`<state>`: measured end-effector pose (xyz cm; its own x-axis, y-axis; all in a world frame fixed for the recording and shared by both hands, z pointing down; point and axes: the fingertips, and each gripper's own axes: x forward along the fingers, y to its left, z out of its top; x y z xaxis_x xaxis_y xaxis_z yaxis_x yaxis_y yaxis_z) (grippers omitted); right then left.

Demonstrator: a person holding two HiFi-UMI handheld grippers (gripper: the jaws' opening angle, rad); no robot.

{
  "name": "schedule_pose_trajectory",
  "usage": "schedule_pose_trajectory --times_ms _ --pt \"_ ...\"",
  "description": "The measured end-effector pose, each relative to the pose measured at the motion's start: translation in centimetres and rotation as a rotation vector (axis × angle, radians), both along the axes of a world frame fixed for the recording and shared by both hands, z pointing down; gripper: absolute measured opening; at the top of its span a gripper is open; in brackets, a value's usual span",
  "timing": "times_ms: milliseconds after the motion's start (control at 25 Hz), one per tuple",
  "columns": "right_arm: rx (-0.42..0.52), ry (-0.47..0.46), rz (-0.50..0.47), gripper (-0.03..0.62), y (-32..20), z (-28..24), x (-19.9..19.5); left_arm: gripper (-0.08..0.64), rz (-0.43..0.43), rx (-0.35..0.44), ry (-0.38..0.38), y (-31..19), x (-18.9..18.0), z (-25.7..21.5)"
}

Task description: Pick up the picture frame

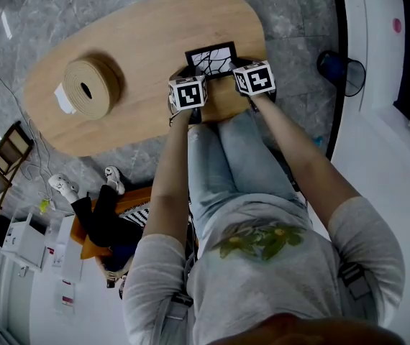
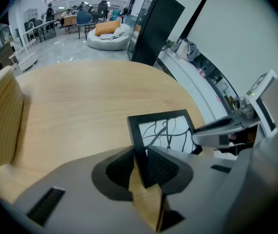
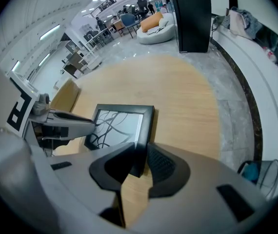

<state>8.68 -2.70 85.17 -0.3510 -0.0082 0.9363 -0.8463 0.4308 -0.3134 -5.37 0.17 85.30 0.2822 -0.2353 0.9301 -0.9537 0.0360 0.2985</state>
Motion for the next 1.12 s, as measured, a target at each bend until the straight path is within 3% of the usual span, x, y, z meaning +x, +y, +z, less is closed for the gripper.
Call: schedule_pose_trajectory --times_ms 640,1120 --pt "-0.013 -0.012 -0.014 0.087 -0.2 -2.9 -0.1 0.101 -0.032 -0.004 0.011 -0.1 -0.3 -3.1" --pt "-0.008 -0.045 0.016 0.086 -1.1 -7.5 -0.4 0.101 -0.044 0.01 0.028 -0.8 -0.7 -7.9"
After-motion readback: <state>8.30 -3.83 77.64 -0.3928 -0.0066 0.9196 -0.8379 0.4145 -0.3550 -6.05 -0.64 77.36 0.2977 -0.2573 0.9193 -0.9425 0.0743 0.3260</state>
